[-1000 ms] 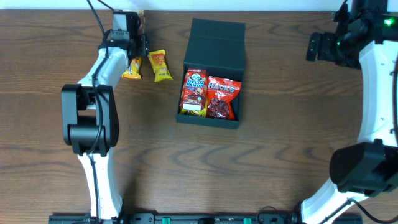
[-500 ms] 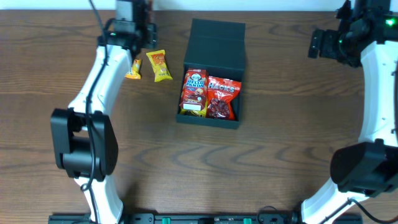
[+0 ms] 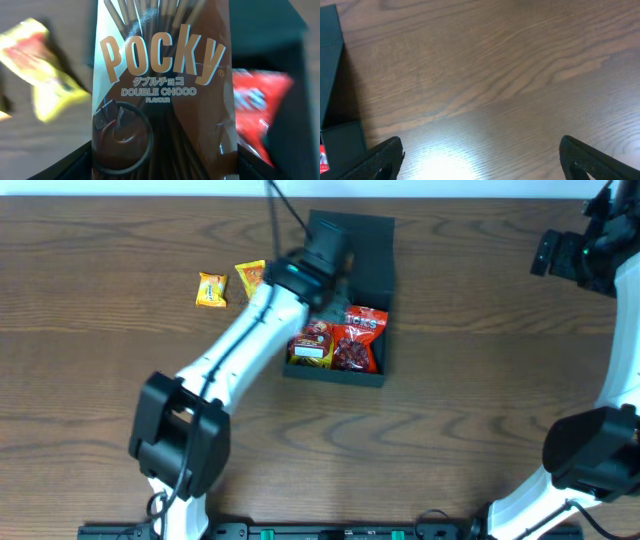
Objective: Pack container
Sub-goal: 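Carry the Pocky box right and lower it into the box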
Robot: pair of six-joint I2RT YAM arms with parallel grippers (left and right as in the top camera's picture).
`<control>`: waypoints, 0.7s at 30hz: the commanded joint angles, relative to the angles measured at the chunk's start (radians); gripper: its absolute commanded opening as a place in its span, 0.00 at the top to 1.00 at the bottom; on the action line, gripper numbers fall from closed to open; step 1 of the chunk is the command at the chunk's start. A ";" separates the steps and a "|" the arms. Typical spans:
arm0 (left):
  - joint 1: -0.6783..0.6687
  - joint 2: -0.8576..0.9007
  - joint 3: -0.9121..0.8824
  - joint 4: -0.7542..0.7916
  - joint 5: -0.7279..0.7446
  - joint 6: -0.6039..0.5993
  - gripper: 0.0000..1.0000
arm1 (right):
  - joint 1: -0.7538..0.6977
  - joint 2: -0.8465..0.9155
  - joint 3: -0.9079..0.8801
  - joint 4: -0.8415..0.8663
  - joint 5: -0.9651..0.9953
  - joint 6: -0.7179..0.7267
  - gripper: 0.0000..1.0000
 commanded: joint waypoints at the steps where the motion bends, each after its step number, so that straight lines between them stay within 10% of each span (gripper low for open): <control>1: -0.061 -0.022 -0.002 -0.046 -0.003 -0.107 0.38 | -0.010 0.004 0.021 0.000 -0.001 -0.013 0.01; 17: -0.156 -0.016 -0.003 -0.151 -0.003 -0.314 0.33 | -0.010 0.004 0.021 0.003 -0.027 -0.013 0.01; 21: -0.156 -0.013 -0.003 -0.148 -0.003 -0.314 0.09 | -0.010 0.004 0.021 0.003 -0.028 -0.012 0.01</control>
